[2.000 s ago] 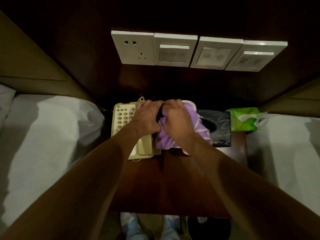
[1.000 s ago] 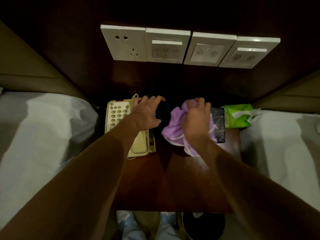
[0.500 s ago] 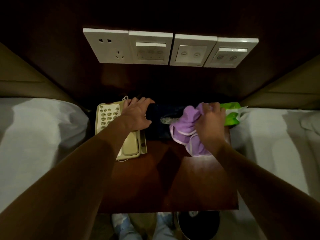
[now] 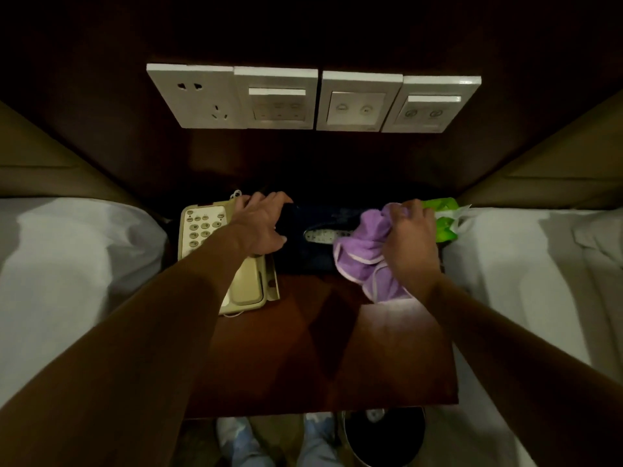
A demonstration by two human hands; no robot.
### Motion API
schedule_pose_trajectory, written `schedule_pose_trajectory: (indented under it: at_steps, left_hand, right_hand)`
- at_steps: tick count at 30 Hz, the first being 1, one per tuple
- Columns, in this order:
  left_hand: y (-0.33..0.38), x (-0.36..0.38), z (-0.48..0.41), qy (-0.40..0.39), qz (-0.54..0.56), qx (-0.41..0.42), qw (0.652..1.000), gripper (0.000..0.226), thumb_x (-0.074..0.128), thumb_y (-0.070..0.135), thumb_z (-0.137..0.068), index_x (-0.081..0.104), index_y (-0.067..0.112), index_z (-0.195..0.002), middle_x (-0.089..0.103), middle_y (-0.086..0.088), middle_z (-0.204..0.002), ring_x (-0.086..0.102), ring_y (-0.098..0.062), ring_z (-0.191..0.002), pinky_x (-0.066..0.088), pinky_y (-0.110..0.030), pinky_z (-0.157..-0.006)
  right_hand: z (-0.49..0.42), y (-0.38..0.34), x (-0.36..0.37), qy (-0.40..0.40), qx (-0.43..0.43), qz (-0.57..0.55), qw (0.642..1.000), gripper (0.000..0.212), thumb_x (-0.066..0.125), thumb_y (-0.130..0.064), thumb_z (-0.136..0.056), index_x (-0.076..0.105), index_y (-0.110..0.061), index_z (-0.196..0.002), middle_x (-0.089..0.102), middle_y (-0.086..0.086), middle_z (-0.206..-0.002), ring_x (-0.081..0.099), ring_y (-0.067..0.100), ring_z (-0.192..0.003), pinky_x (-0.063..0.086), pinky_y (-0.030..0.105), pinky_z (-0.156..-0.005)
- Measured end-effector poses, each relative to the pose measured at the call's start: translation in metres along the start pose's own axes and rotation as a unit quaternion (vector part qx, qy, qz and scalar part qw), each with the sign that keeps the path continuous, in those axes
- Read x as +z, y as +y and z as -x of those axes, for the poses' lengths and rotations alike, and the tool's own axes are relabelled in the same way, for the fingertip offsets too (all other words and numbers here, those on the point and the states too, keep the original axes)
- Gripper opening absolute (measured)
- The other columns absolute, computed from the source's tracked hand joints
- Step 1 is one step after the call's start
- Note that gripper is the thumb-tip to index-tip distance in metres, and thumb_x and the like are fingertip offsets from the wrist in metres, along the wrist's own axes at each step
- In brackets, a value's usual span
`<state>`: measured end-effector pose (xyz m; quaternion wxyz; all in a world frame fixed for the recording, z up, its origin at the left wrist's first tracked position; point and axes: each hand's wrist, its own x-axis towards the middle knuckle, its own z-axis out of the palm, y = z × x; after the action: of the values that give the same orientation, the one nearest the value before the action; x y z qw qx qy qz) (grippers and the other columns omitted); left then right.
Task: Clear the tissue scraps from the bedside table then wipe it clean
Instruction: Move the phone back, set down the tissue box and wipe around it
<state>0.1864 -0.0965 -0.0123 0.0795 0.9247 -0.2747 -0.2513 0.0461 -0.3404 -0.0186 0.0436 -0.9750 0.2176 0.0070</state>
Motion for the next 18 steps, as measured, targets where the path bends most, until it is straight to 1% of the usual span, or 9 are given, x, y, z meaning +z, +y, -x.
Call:
schedule_pose_trajectory:
  at_steps: [2, 4, 6, 8, 11, 13, 15, 17, 18]
  left_hand:
    - [0.001, -0.002, -0.001, -0.004, -0.022, 0.002, 1.000, 0.073, 0.077, 0.032, -0.082, 0.038, 0.031, -0.144, 0.052, 0.005, -0.139, 0.042, -0.022, -0.130, 0.020, -0.041, -0.112]
    - [0.003, -0.005, -0.002, -0.008, -0.052, 0.011, 0.999, 0.077, 0.076, 0.034, -0.081, 0.035, 0.031, -0.146, 0.051, 0.004, -0.138, 0.043, -0.023, -0.130, 0.022, -0.043, -0.112]
    - [0.004, -0.006, -0.003, -0.015, -0.076, 0.032, 0.996, 0.083, 0.074, 0.035, -0.082, 0.028, 0.036, -0.151, 0.049, 0.002, -0.140, 0.044, -0.024, -0.131, 0.023, -0.046, -0.112]
    - [0.002, -0.005, -0.002, -0.021, -0.092, 0.046, 0.994, 0.088, 0.072, 0.036, -0.084, 0.020, 0.043, -0.155, 0.046, 0.001, -0.143, 0.043, -0.025, -0.132, 0.023, -0.048, -0.112]
    - [0.002, -0.005, -0.003, -0.037, -0.101, 0.041, 0.993, 0.087, 0.069, 0.037, -0.087, 0.016, 0.046, -0.156, 0.043, -0.001, -0.146, 0.040, -0.027, -0.135, 0.022, -0.049, -0.113]
    - [0.002, -0.006, -0.004, -0.041, -0.102, 0.042, 0.993, 0.087, 0.069, 0.037, -0.088, 0.016, 0.045, -0.156, 0.042, -0.002, -0.146, 0.039, -0.027, -0.136, 0.021, -0.050, -0.114]
    - [0.001, -0.005, -0.005, -0.040, -0.102, 0.044, 0.993, 0.086, 0.069, 0.038, -0.089, 0.016, 0.044, -0.156, 0.043, -0.002, -0.146, 0.039, -0.028, -0.136, 0.021, -0.051, -0.115]
    - [0.000, -0.004, -0.006, -0.035, -0.108, 0.048, 0.992, 0.086, 0.068, 0.039, -0.089, 0.015, 0.044, -0.157, 0.043, -0.002, -0.146, 0.040, -0.028, -0.136, 0.021, -0.051, -0.116]
    - [0.000, -0.005, -0.006, -0.037, -0.111, 0.049, 0.992, 0.086, 0.068, 0.040, -0.089, 0.014, 0.045, -0.157, 0.042, -0.002, -0.146, 0.040, -0.028, -0.136, 0.022, -0.051, -0.116]
  right_hand:
    - [0.002, -0.002, 0.000, 0.010, 0.039, 0.005, 0.999, 0.043, 0.052, 0.003, -0.077, 0.061, -0.009, -0.118, 0.053, 0.019, -0.123, 0.047, 0.039, -0.108, 0.036, 0.042, -0.090]
    - [0.006, -0.026, 0.001, 0.019, 0.049, -0.008, 0.999, 0.036, 0.053, 0.000, -0.081, 0.062, -0.009, -0.116, 0.053, 0.019, -0.123, 0.047, 0.039, -0.107, 0.036, 0.042, -0.090]
    - [0.009, -0.056, 0.002, 0.008, 0.018, -0.030, 0.999, 0.035, 0.053, -0.002, -0.084, 0.061, -0.009, -0.117, 0.051, 0.018, -0.123, 0.046, 0.038, -0.108, 0.039, 0.042, -0.091]
    - [0.009, -0.072, 0.004, -0.016, -0.026, -0.055, 0.998, 0.036, 0.052, -0.001, -0.083, 0.060, -0.009, -0.118, 0.049, 0.016, -0.125, 0.044, 0.036, -0.110, 0.040, 0.042, -0.091]
    - [0.005, -0.049, -0.002, -0.020, -0.063, -0.042, 0.997, 0.041, 0.055, 0.000, -0.077, 0.062, -0.010, -0.117, 0.051, 0.016, -0.119, 0.047, 0.038, -0.104, 0.041, 0.044, -0.086]
    - [0.004, -0.017, -0.003, -0.004, -0.038, -0.030, 0.999, 0.044, 0.059, 0.003, -0.073, 0.064, -0.009, -0.115, 0.055, 0.019, -0.115, 0.050, 0.040, -0.100, 0.041, 0.043, -0.083]
    - [0.003, 0.012, -0.002, -0.007, -0.004, -0.016, 1.000, 0.044, 0.055, 0.003, -0.073, 0.064, -0.007, -0.115, 0.055, 0.022, -0.116, 0.049, 0.042, -0.100, 0.039, 0.042, -0.084]
    - [0.002, 0.016, -0.002, -0.020, -0.009, 0.014, 1.000, 0.040, 0.050, -0.001, -0.076, 0.061, -0.009, -0.114, 0.055, 0.020, -0.116, 0.048, 0.040, -0.103, 0.035, 0.041, -0.085]
    - [0.002, 0.008, 0.000, -0.017, -0.014, 0.019, 1.000, 0.037, 0.051, -0.002, -0.078, 0.061, -0.009, -0.113, 0.055, 0.020, -0.116, 0.048, 0.039, -0.104, 0.034, 0.041, -0.085]
